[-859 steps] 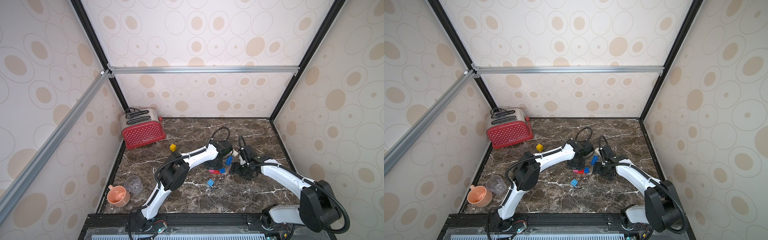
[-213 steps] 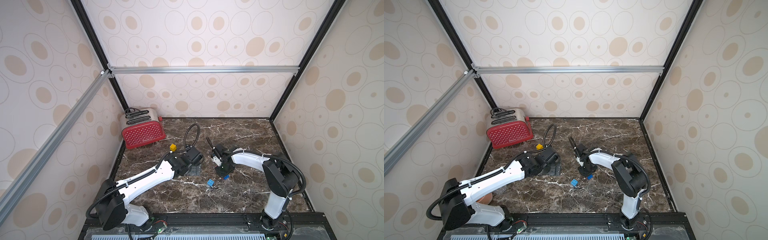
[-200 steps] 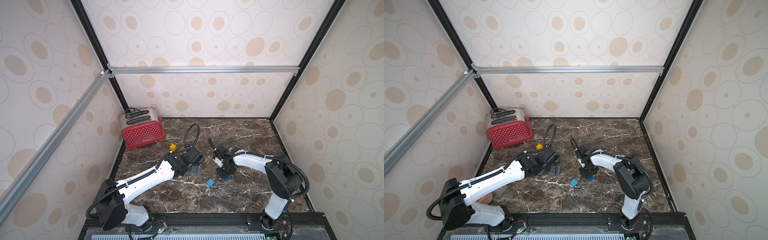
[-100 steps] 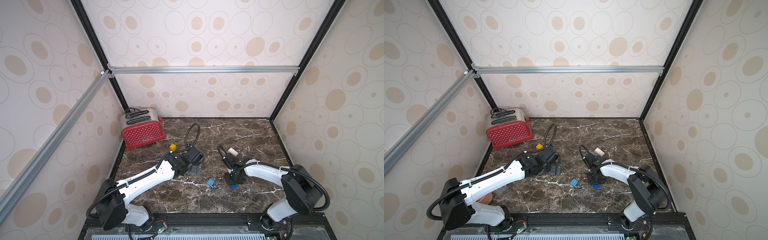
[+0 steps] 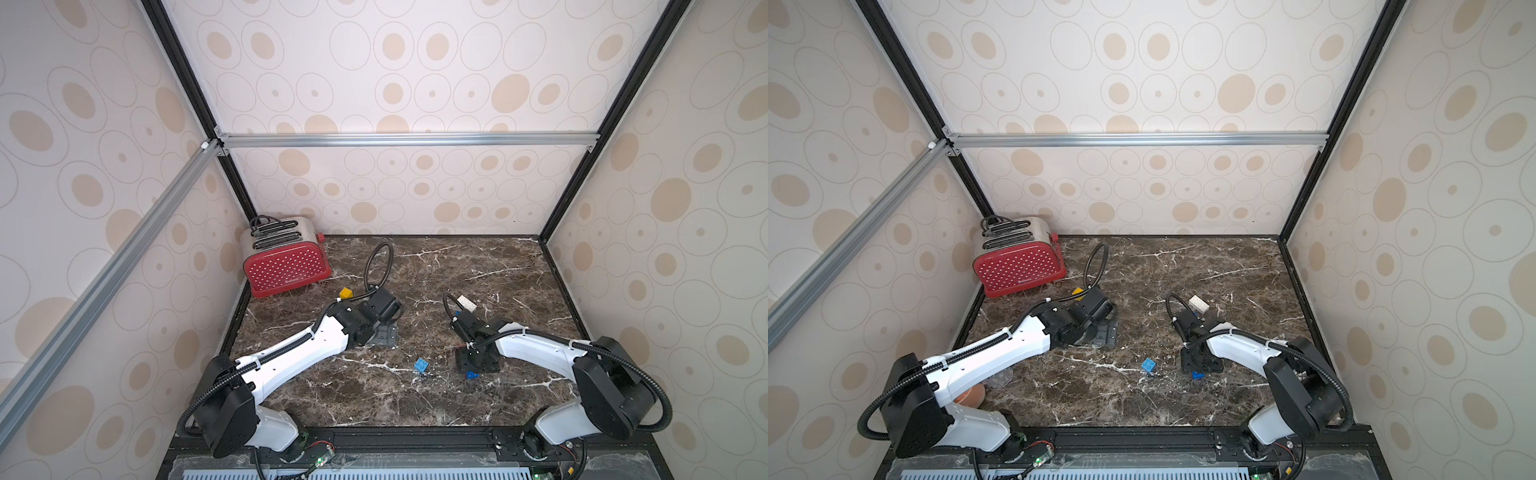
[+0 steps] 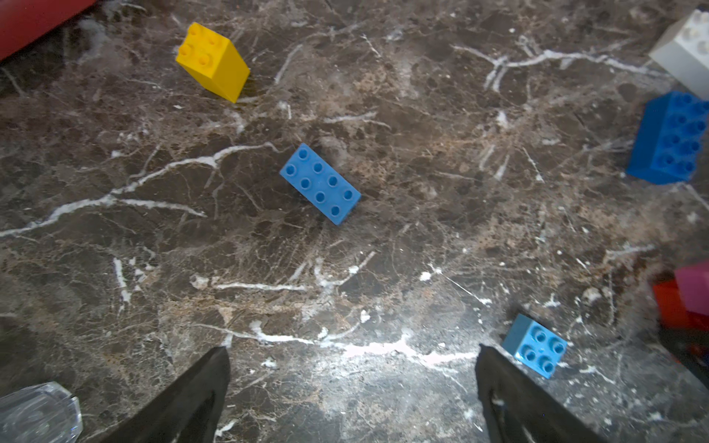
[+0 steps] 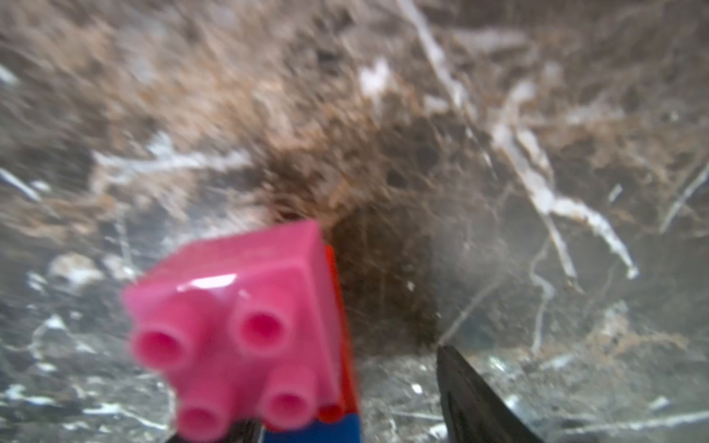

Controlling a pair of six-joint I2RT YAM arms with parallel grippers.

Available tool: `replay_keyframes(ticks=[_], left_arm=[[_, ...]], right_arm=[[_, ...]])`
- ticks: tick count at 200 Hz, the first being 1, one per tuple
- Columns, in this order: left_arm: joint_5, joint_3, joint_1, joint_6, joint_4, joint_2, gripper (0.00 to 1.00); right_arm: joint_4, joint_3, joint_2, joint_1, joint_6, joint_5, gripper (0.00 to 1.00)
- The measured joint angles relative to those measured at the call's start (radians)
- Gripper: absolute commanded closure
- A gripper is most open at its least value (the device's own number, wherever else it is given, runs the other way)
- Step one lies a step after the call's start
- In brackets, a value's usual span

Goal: Assemble a carrot with lego
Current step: Move the lego brick at the center of the board, then pick up the lego brick from the center of the board.

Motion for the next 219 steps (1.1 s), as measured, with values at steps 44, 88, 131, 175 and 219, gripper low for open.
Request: replay_keyframes(ticks=[44, 88, 131, 175, 219], left_arm=[[-0.003, 0.063, 0.148, 0.014, -0.010, 0.106, 0.01], [-0.003, 0.179, 0.298, 0.029, 0.002, 0.241, 0.01], [-0.008, 0.370, 0.378, 0.050, 0.024, 0.453, 0.01], [0.027, 0.394, 0.413, -0.008, 0.075, 0.576, 0.01], [0.037, 0.482, 0.456, -0.014, 0.103, 0.665, 0.01]], right_arm=[[-0.099, 0.047, -0.041, 0.000, -0.004, 0.003, 0.12], [-0.139, 0.131, -0.074, 0.000, -0.012, 0.001, 0.09], [-0.159, 0.187, -0.076, 0.000, -0.026, 0.000, 0.07], [-0.168, 0.209, -0.076, 0.000, -0.040, 0.000, 0.06], [-0.177, 0.217, -0.076, 0.000, -0.054, 0.000, 0.06]])
